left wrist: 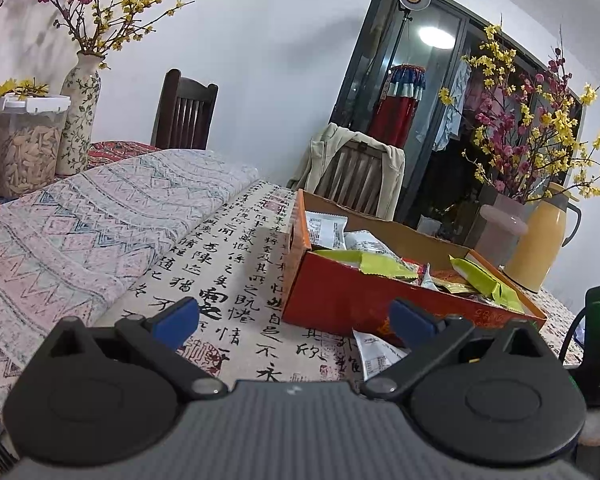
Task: Organize snacks
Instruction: 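Grasp the orange-gold cracker packet with the right tool while the left approaches the silver packet, then lift the cracker packet with the right tool while the left grasps the silver-white packet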
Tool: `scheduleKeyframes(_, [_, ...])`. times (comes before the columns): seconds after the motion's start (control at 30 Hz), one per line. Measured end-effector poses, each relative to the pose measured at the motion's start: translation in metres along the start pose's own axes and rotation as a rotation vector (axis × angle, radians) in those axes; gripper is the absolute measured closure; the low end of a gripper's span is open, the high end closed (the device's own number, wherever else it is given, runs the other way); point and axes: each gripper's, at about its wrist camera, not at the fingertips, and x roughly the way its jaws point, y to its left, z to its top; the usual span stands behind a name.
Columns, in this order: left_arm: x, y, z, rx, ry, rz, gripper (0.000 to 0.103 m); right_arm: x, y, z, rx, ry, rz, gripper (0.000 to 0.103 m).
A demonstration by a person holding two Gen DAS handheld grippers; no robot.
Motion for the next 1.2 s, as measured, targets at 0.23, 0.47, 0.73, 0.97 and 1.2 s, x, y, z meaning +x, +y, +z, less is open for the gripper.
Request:
scheduleKeyframes(0.23, [0.000,0.000,0.000,0.000,0.001,0.000,0.000,-0.008,-0.002,-0.001,-0.039,0.000,0.055,0.016])
scheduleKeyframes(0.47, [0.002,-0.001,0.000,0.001,0.009,0.007,0.000,-0.032,-0.005,-0.007,-0.078,-0.083,0.065,0.052])
scheduleKeyframes(0.73, [0.005,-0.003,0.000,0.003,0.023,0.023,0.000,-0.063,-0.032,-0.015,-0.048,-0.194,0.036,0.052])
scheduleKeyframes(0.97, [0.007,-0.003,0.000,0.008,0.033,0.040,0.000,-0.060,-0.065,-0.025,0.053,-0.190,0.045,0.052])
scheduleKeyframes(1.2, [0.010,-0.005,0.000,0.023,0.041,0.063,0.000,-0.057,-0.076,-0.030,0.110,-0.200,0.082,0.052])
